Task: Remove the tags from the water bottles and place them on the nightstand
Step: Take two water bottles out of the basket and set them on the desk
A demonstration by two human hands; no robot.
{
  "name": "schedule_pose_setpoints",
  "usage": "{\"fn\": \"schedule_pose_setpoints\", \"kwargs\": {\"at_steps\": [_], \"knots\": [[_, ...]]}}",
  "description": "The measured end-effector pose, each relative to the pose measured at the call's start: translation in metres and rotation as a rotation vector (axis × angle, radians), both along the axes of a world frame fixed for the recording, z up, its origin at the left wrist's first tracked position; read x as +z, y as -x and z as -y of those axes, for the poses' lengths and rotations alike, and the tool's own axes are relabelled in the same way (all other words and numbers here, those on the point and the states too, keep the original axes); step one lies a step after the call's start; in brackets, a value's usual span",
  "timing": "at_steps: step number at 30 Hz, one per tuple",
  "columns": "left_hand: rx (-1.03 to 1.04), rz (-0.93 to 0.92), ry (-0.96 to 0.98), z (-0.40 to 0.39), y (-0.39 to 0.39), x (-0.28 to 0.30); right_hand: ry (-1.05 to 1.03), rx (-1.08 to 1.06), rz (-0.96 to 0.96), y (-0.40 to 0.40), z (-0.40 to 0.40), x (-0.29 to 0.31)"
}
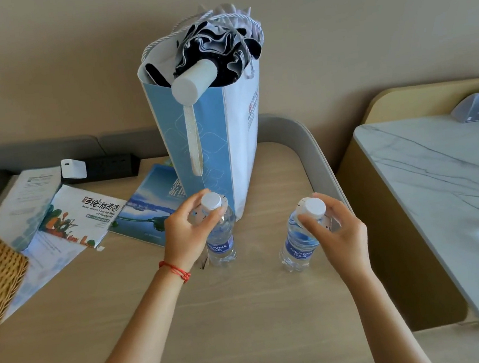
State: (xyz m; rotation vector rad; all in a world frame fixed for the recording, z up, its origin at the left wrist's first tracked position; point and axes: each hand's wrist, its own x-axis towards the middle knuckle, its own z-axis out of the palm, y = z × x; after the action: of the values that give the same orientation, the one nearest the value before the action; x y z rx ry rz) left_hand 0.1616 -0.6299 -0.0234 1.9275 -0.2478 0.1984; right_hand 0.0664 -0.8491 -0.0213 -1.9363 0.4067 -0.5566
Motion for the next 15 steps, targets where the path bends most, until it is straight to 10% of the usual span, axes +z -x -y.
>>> {"fn": "schedule_pose_setpoints", "kwargs": {"at_steps": [9, 15], "knots": [[0.075, 0.211, -0.333, -0.024, 0.035, 0.012, 0.644, -0.058, 0.222, 0.008, -0.012, 0.019], [0.13, 0.205, -0.671, -0.072, 0.054, 0.009, 0.669, 0.064, 0.234, 0.001, -0.056, 0.018]]}}
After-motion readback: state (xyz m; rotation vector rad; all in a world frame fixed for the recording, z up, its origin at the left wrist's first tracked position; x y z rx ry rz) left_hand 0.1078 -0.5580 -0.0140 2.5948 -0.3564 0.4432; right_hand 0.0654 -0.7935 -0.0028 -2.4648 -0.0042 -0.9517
